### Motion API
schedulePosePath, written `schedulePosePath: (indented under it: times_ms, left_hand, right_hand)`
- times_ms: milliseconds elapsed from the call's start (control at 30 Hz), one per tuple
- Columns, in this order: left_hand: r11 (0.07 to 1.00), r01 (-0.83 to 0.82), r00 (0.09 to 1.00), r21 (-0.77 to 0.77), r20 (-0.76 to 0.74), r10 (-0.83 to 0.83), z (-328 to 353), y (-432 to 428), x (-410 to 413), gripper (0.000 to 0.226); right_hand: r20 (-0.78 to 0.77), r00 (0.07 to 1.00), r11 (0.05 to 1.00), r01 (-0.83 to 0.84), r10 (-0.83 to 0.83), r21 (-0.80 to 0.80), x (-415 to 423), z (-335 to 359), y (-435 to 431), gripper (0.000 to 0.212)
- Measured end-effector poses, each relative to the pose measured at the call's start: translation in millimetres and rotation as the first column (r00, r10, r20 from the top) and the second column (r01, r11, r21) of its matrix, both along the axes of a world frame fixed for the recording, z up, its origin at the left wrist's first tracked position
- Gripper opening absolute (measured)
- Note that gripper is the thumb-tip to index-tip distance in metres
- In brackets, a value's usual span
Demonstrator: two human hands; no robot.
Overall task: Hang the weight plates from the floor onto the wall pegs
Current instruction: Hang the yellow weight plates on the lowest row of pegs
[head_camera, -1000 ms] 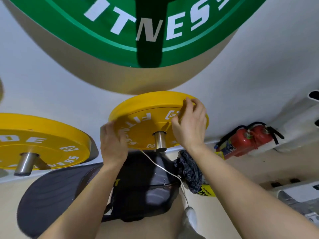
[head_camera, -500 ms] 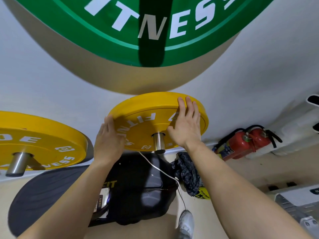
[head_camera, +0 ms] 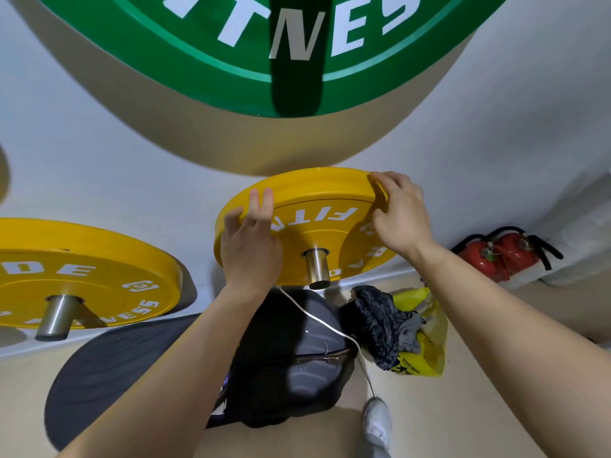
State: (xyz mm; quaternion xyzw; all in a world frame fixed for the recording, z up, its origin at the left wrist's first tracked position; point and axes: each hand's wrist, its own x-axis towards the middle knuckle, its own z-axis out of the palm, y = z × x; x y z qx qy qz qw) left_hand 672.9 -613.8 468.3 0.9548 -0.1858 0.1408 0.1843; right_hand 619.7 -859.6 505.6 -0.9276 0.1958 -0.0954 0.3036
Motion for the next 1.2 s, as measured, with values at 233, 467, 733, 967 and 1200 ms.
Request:
schedulePosePath:
  times_ms: [233, 467, 733, 967, 1200]
  left_hand:
    - [0.979, 0.132, 0.991, -0.155, 0.006, -0.132, 12.0, 19.6, 18.7, 0.071]
    - [0.972, -0.156, 0.906, -0.174, -0.417, 0.071, -21.6, 74.7, 29.7, 0.079]
    - [0.944, -0.231, 0.887, -0.235, -0.449, 0.106, -29.4, 68.8, 17.4, 0.093]
    - [0.925, -0.244, 0.898, -0.292, -0.427, 0.102, -39.1, 71.4, 22.3, 0.092]
    - [0.892, -0.250, 0.889, -0.376, -0.453, 0.058, -44.1, 72.6, 22.4, 0.089]
  right_hand:
    - [-0.101, 0.995, 0.997, -0.019, 0.026, 0.069, -9.7, -4.7, -13.1, 0.074]
    - [-0.059, 0.996, 0.949, 0.077, -0.062, 0.306, -18.0, -22.7, -29.0, 0.072]
    - [-0.082, 0.980, 0.868, 0.201, -0.183, 0.455, -18.6, -47.9, -42.3, 0.062]
    - [-0.131, 0.972, 0.856, 0.235, -0.196, 0.460, -18.0, -66.4, -48.6, 0.070]
    - [-0.115, 0.978, 0.893, 0.208, -0.177, 0.400, -16.4, -63.3, -42.9, 0.060]
